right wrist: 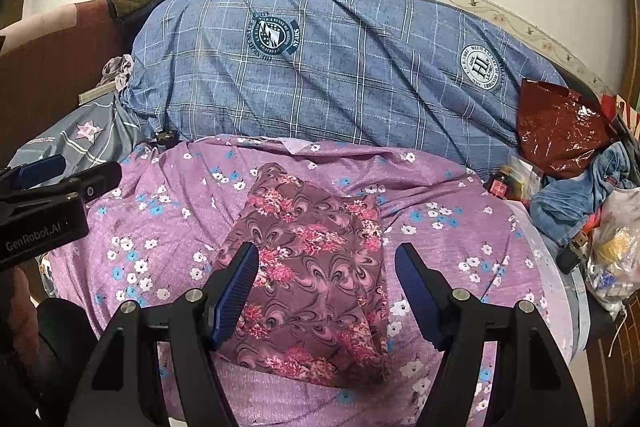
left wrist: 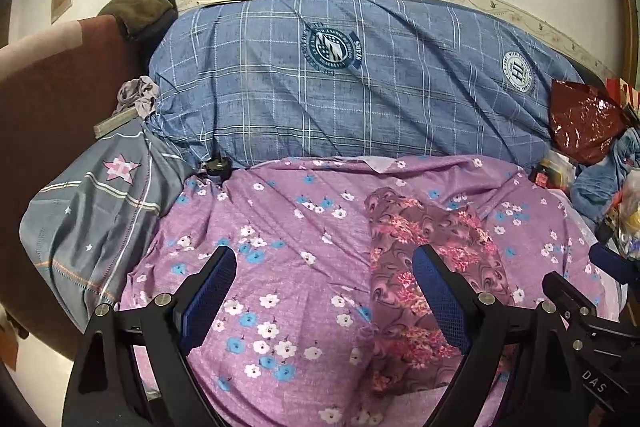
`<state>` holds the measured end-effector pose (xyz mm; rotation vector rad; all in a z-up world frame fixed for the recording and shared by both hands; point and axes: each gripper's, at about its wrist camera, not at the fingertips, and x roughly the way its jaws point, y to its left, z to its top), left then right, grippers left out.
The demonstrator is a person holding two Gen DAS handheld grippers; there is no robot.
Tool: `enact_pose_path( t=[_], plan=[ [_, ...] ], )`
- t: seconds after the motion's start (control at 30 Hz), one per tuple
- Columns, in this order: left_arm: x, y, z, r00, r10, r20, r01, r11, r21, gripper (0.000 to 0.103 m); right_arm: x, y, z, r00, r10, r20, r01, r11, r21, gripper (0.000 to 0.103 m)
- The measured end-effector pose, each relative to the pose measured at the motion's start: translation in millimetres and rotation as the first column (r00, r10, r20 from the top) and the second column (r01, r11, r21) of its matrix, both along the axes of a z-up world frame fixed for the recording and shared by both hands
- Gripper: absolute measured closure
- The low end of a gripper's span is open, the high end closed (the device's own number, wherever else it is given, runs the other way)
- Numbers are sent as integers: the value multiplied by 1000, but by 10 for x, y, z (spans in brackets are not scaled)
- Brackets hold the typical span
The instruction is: Fold small clothes
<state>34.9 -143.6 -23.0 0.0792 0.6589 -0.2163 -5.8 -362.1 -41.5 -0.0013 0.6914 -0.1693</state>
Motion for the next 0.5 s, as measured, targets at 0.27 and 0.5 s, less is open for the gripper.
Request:
enact_pose_path(
  t=[0.27, 0.5],
  plan=[
    [-8, -72, -16, 1000, -28, 10, 27, 1000, 12, 12, 37, -44, -46, 1000, -5, -9, 5, 1000, 4, 31],
    [-73, -106, -12, 999, -41, 24, 40, 999, 23, 12, 43, -41, -52, 1000, 0, -7, 0, 1000, 1, 31]
  ],
)
